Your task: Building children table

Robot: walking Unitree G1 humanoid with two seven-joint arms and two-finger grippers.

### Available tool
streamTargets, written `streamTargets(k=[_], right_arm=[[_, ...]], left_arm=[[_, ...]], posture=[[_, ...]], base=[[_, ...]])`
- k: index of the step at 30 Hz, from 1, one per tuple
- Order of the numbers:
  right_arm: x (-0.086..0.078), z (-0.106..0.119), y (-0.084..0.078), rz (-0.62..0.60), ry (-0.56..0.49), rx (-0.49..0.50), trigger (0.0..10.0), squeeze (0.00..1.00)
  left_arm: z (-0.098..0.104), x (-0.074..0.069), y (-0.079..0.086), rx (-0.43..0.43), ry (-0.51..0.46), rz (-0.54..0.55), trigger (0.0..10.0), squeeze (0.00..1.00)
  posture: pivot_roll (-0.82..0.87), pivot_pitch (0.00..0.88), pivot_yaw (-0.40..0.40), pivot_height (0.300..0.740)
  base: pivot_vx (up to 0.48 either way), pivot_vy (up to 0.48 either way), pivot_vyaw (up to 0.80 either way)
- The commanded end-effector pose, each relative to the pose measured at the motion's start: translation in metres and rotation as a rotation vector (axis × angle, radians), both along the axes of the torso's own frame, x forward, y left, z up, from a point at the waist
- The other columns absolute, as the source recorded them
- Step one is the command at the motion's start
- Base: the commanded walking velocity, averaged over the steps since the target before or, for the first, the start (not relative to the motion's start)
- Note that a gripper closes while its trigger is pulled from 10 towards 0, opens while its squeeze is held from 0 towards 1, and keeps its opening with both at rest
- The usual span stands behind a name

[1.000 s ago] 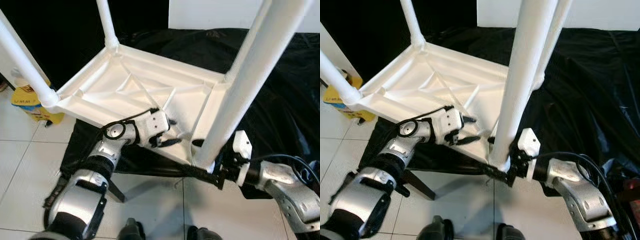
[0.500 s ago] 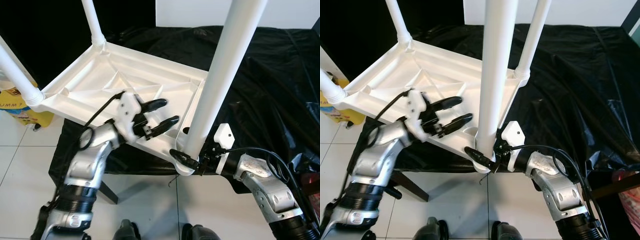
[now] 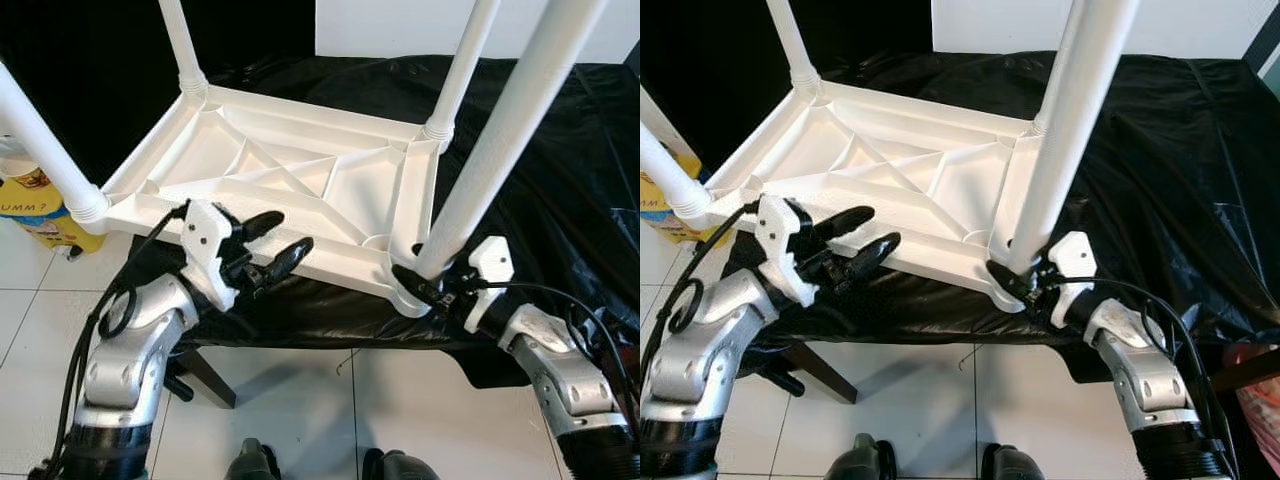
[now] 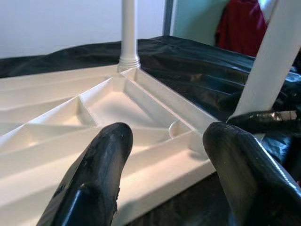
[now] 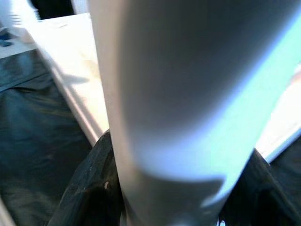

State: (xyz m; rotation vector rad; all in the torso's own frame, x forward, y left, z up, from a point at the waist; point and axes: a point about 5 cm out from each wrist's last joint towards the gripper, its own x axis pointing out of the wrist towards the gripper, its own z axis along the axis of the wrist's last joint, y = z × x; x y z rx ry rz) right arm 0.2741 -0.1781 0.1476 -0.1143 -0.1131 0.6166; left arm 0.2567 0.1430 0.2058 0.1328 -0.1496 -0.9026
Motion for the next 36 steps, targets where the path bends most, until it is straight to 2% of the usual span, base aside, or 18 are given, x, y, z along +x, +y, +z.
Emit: streamTargets(k=[1,4,6,9,12,13,14,15,16,17,18,20,24,27,35,36], right_arm=[[-0.002,-0.013,-0.016,-0.188,0.068,0.007,0.0,0.0],[-0.002,-0.013,-0.014,-0.211,0.069,0.016,0.0,0.0],[-0.004,-0.011,-0.003,-0.323,0.045,0.066,0.0,0.0],[-0.005,-0.01,0.001,-0.369,0.039,0.088,0.0,0.0],[-0.011,-0.012,0.006,-0.552,0.0,0.076,0.0,0.0],[-0.011,-0.012,0.006,-0.552,0.0,0.076,0.0,0.0],[-0.014,-0.014,0.007,-0.639,-0.011,0.084,0.0,0.0],[-0.014,-0.014,0.007,-0.639,-0.011,0.084,0.0,0.0],[-0.016,-0.016,0.01,-0.689,-0.005,0.098,10.0,0.0],[-0.018,-0.015,0.017,-0.694,-0.012,0.11,10.0,0.0],[-0.018,-0.015,0.017,-0.694,-0.012,0.11,10.0,0.0],[-0.02,-0.013,0.026,-0.664,-0.022,0.129,10.0,0.0],[-0.02,-0.013,0.026,-0.665,-0.023,0.135,10.0,0.0],[-0.02,-0.009,0.025,-0.636,-0.059,0.138,10.0,0.0],[-0.019,-0.009,0.02,-0.64,-0.083,0.129,10.0,0.0],[-0.019,-0.008,0.019,-0.641,-0.088,0.124,10.0,0.17]], left_arm=[[0.0,-0.007,-0.006,0.005,0.015,-0.023,10.0,0.0],[0.001,-0.008,-0.008,0.005,0.019,-0.021,10.0,0.0],[-0.001,-0.007,-0.018,-0.009,0.027,-0.021,10.0,0.0],[-0.002,-0.007,-0.022,-0.016,0.031,-0.018,10.0,0.0],[-0.003,-0.007,-0.035,-0.054,0.048,-0.001,10.0,0.0],[-0.003,-0.007,-0.035,-0.054,0.048,-0.001,10.0,0.0],[-0.004,-0.008,-0.042,-0.074,0.058,-0.008,10.0,0.0],[-0.004,-0.008,-0.042,-0.074,0.058,-0.008,10.0,0.0],[-0.005,-0.009,-0.048,-0.086,0.065,-0.018,10.0,0.0],[-0.008,-0.013,-0.056,-0.089,0.084,-0.043,10.0,0.0],[-0.008,-0.013,-0.056,-0.089,0.084,-0.043,10.0,0.0],[-0.013,-0.02,-0.066,-0.085,0.102,-0.083,10.0,0.0],[-0.017,-0.022,-0.072,-0.071,0.116,-0.105,10.0,0.0],[-0.021,-0.024,-0.076,-0.006,0.086,-0.128,10.0,0.0],[-0.023,-0.021,-0.082,0.011,0.092,-0.125,10.0,0.0],[-0.023,-0.02,-0.083,0.01,0.093,-0.122,10.0,0.0]], posture=[[0.02,0.125,-0.048,0.74],[0.02,0.125,-0.048,0.74],[0.02,0.119,-0.055,0.74],[0.02,0.119,-0.055,0.74],[0.02,0.114,-0.053,0.74],[0.02,0.114,-0.053,0.74],[0.02,0.111,-0.056,0.74],[0.02,0.111,-0.056,0.74],[0.02,0.107,-0.055,0.74],[0.01,0.107,-0.052,0.74],[0.01,0.107,-0.052,0.74],[0.01,0.102,-0.047,0.74],[0.0,0.097,-0.046,0.74],[-0.01,0.087,-0.041,0.74],[-0.02,0.076,-0.035,0.74],[-0.02,0.075,-0.036,0.74]], base=[[0.0,0.0,0.0],[0.0,0.0,0.0],[0.0,0.0,0.0],[0.0,0.0,0.0],[0.0,0.0,0.0],[0.0,0.0,0.0],[0.0,0.0,0.0],[0.0,0.0,0.0],[0.0,0.0,0.0],[0.0,0.0,0.0],[0.0,0.0,0.0],[0.0,0.0,0.0],[0.0,0.0,0.0],[0.0,0.0,0.0],[0.0,0.0,0.0],[0.0,0.0,0.0]])
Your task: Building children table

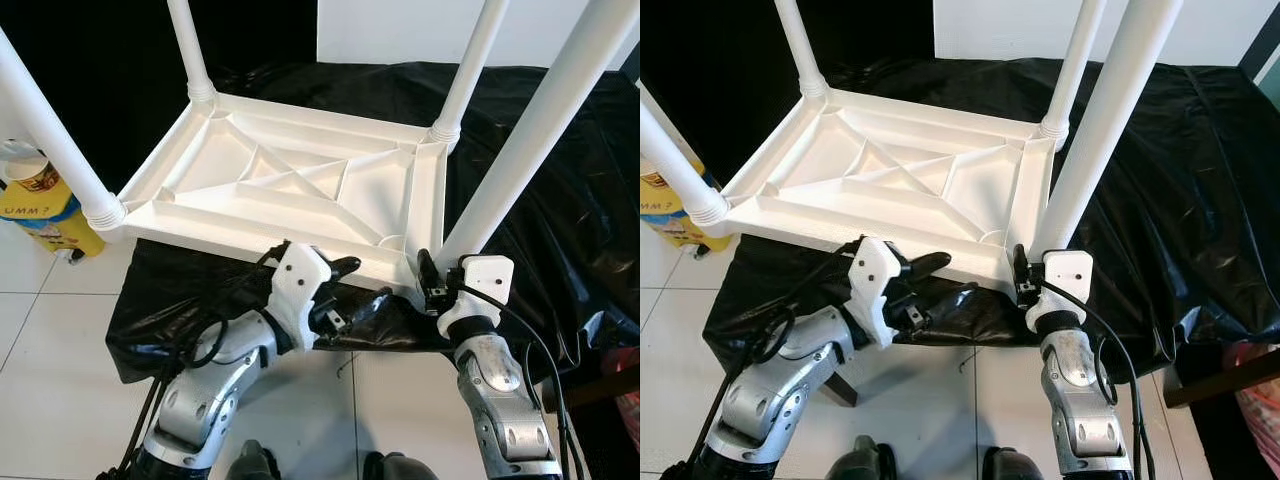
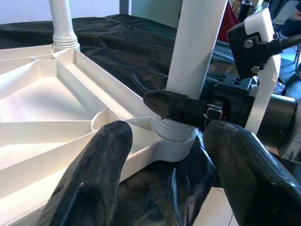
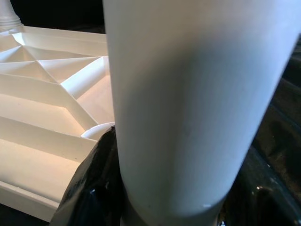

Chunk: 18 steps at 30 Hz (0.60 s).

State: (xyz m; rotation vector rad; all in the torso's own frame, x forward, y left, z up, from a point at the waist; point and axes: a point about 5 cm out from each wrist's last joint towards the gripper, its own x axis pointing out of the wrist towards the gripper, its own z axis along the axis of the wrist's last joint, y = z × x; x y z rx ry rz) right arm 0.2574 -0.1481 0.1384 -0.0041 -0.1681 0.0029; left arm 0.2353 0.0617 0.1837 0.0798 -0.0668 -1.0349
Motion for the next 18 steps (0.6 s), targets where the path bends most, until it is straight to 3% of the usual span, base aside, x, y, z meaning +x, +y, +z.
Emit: streamTargets(k=[1,2,11,12,18], right_arm=[[-0.002,0.001,-0.011,-0.043,-0.021,-0.044,10.0,0.17],[-0.001,0.002,-0.011,-0.018,-0.029,-0.026,10.0,1.0],[0.0,0.007,-0.017,0.08,-0.05,0.025,10.0,1.0],[0.0,0.008,-0.019,0.107,-0.051,0.024,10.0,0.03],[0.002,0.007,-0.023,0.178,-0.046,0.009,10.0,0.0]], left_arm=[[-0.001,0.001,-0.002,0.01,-0.006,0.005,10.0,0.0],[0.0,0.002,-0.005,-0.008,0.002,0.016,10.0,0.0],[0.0,0.003,-0.006,-0.002,-0.026,0.052,10.0,0.0],[0.0,0.005,-0.006,-0.005,-0.02,0.054,10.0,0.0],[-0.001,0.007,-0.006,-0.012,-0.008,0.061,10.0,0.0]], posture=[[-0.02,0.075,-0.036,0.74],[-0.01,0.077,-0.037,0.74],[-0.01,0.077,-0.044,0.74],[-0.01,0.075,-0.047,0.74],[-0.01,0.072,-0.045,0.74]], base=[[0.0,0.0,0.0],[0.0,0.0,0.0],[0.0,0.0,0.0],[0.0,0.0,0.0],[0.0,0.0,0.0]])
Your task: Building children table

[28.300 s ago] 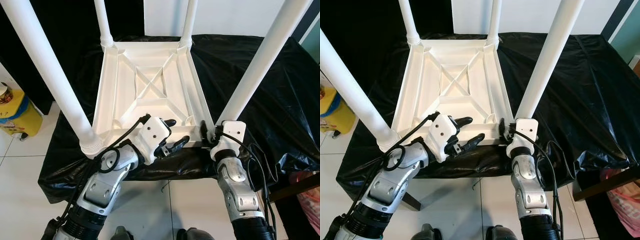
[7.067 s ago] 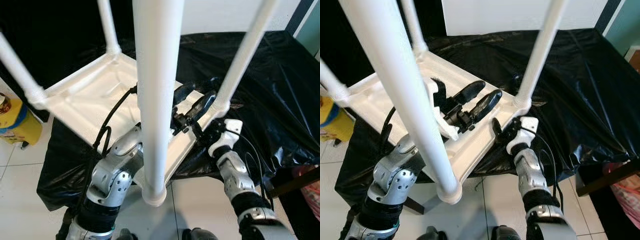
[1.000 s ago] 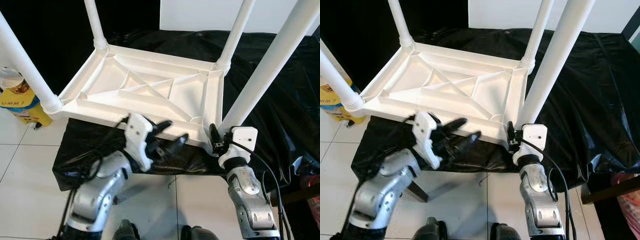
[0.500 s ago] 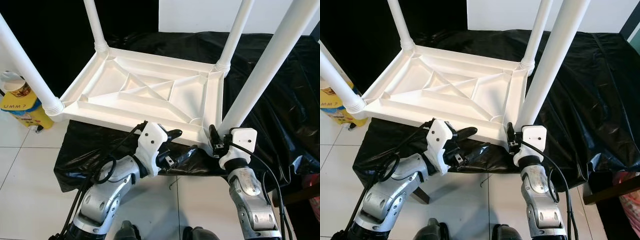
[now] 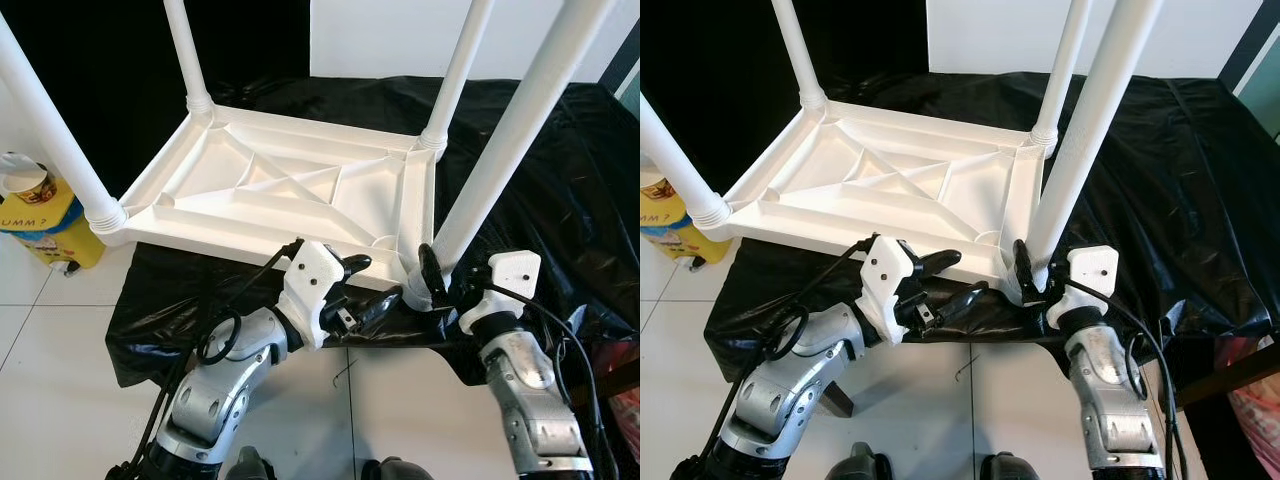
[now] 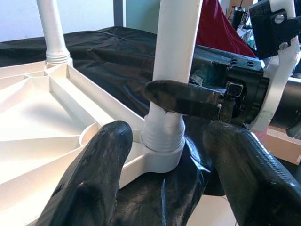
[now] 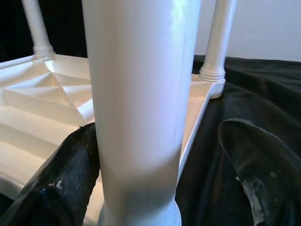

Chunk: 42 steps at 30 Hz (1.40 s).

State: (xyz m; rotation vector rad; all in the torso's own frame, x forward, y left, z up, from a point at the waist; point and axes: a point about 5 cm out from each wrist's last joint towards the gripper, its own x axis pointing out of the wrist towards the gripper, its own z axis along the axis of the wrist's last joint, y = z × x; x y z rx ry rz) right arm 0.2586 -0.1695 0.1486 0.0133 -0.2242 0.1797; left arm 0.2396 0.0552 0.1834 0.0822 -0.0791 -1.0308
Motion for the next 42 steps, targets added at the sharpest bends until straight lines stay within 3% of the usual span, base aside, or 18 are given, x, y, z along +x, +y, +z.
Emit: streamTargets(k=[1,11,16,27,28,29,31,32,40,41,42], right_arm=[[0.001,-0.004,-0.005,0.033,0.013,-0.022,10.0,0.0],[0.005,-0.005,-0.016,0.272,0.049,-0.125,10.0,0.0],[0.009,-0.003,-0.019,0.317,0.05,-0.138,10.0,0.0],[0.039,-0.009,-0.011,0.499,0.101,-0.226,10.0,0.0],[0.041,-0.01,-0.01,0.508,0.106,-0.229,9.1,0.0],[0.042,-0.01,-0.009,0.517,0.109,-0.23,1.5,0.0],[0.044,-0.01,-0.008,0.521,0.107,-0.233,1.5,0.0],[0.046,-0.011,-0.008,0.528,0.105,-0.239,0.0,0.0],[0.048,-0.016,-0.011,0.528,0.112,-0.249,0.0,0.0],[0.048,-0.017,-0.013,0.517,0.119,-0.247,7.1,0.0],[0.048,-0.018,-0.015,0.501,0.123,-0.242,10.0,0.0]], left_arm=[[-0.001,0.004,0.0,-0.013,0.013,0.066,10.0,0.0],[-0.003,0.001,-0.006,0.025,-0.002,0.018,10.0,0.0],[-0.004,0.001,-0.007,0.03,-0.001,0.014,10.0,0.0],[0.0,0.002,-0.01,0.027,-0.012,0.003,10.0,0.0],[0.0,0.002,-0.009,0.025,-0.013,0.006,10.0,0.0],[0.001,0.002,-0.009,0.024,-0.014,0.009,10.0,0.0],[0.001,0.003,-0.008,0.024,-0.014,0.013,10.0,0.0],[0.001,0.003,-0.009,0.024,-0.017,0.017,10.0,0.0],[0.003,0.006,-0.009,0.018,-0.026,0.027,10.0,0.0],[0.002,0.006,-0.009,0.018,-0.026,0.028,10.0,0.0],[0.002,0.006,-0.009,0.018,-0.025,0.028,10.0,0.0]], posture=[[-0.01,0.068,-0.038,0.74],[-0.03,0.073,-0.018,0.74],[-0.03,0.072,-0.016,0.74],[-0.01,0.074,-0.025,0.74],[0.0,0.071,-0.027,0.74],[0.0,0.071,-0.027,0.74],[0.0,0.069,-0.028,0.74],[0.0,0.066,-0.031,0.74],[0.0,0.069,-0.036,0.74],[0.0,0.068,-0.036,0.74],[-0.01,0.072,-0.038,0.74]], base=[[0.0,0.0,0.0],[0.0,0.0,0.0],[0.0,0.0,0.0],[0.0,0.0,0.0],[0.0,0.0,0.0],[0.0,0.0,0.0],[0.0,0.0,0.0],[0.0,0.0,0.0],[0.0,0.0,0.0],[0.0,0.0,0.0],[0.0,0.0,0.0]])
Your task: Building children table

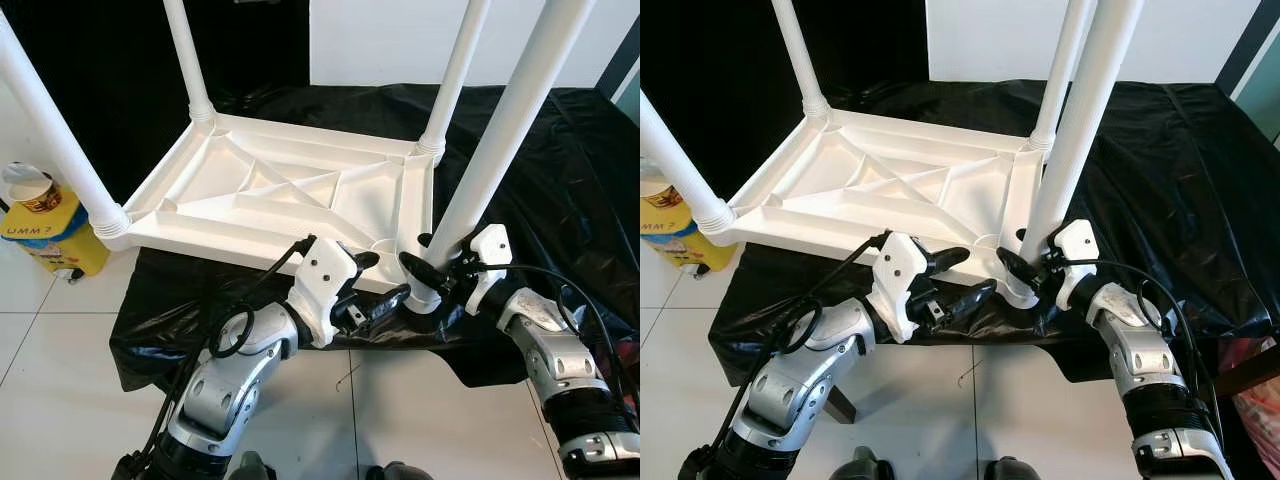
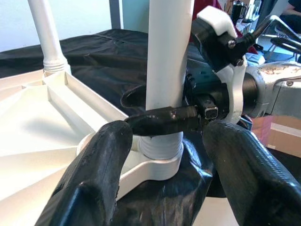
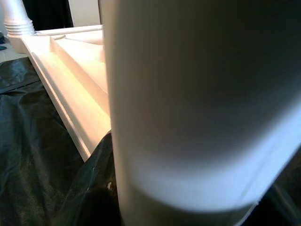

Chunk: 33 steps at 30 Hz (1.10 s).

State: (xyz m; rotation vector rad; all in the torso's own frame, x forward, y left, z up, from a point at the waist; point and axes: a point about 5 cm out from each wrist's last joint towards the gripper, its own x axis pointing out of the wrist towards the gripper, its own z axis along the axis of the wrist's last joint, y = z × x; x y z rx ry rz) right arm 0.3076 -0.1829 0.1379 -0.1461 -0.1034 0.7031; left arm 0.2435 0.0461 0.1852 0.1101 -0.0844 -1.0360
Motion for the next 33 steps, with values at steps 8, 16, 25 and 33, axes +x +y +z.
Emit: streamTargets(k=[8,16,25,33], right_arm=[[-0.01,-0.011,-0.001,-0.131,0.032,0.039,10.0,0.0],[-0.015,-0.014,0.007,-0.29,0.02,0.071,10.0,0.0],[-0.023,-0.021,0.011,-0.6,0.037,0.108,10.0,0.0],[-0.032,-0.03,0.03,-0.768,0.078,0.162,10.0,0.0]], left_arm=[[-0.002,0.002,-0.001,-0.006,0.005,0.028,10.0,0.0],[-0.002,0.005,-0.002,-0.009,0.003,0.028,10.0,0.0],[-0.003,0.004,-0.004,-0.016,0.01,0.021,10.0,0.0],[-0.003,0.004,-0.005,-0.018,0.014,0.012,10.0,0.0]], posture=[[-0.02,0.07,-0.034,0.74],[-0.04,0.066,-0.033,0.74],[-0.04,0.069,-0.032,0.74],[-0.05,0.073,-0.024,0.74]], base=[[0.0,0.0,0.0],[0.0,0.0,0.0],[0.0,0.0,0.0],[0.0,0.0,0.0]])
